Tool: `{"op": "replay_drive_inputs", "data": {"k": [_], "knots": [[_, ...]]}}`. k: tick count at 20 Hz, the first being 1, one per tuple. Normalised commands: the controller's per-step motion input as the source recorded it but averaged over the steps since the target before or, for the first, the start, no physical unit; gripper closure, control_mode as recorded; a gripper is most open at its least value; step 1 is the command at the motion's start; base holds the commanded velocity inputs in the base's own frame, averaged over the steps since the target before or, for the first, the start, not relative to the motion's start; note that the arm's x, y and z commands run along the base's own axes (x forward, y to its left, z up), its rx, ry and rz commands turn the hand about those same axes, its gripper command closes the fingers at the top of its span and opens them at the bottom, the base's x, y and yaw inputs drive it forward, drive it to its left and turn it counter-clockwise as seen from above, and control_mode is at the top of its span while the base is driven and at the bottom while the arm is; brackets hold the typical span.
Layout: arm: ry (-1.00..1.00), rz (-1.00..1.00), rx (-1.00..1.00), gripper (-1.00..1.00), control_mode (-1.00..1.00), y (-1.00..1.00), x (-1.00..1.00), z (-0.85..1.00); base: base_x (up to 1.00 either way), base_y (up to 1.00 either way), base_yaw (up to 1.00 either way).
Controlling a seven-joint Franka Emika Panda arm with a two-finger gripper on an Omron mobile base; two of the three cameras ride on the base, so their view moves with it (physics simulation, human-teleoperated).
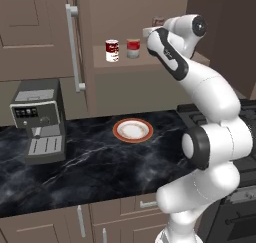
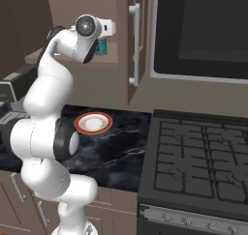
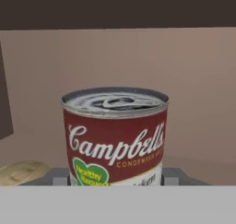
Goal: Stack two cans on top of the other two cans in the cabinet.
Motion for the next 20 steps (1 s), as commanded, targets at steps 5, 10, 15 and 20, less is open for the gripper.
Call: {"op": "replay_drive_inputs", "data": {"k": [5,10,15,20], "knots": [[0.00,0.00,0.00,1.00,-1.00,0.00,0.05,-0.10,0.00,0.00,0.00],[0.00,0.00,0.00,1.00,-1.00,-0.01,0.05,-0.06,0.00,0.00,0.00],[0.00,0.00,0.00,1.00,-1.00,-0.01,0.09,0.02,0.00,0.00,0.00],[0.02,0.00,0.00,1.00,-1.00,-0.09,0.10,0.01,0.00,0.00,0.00]]}}
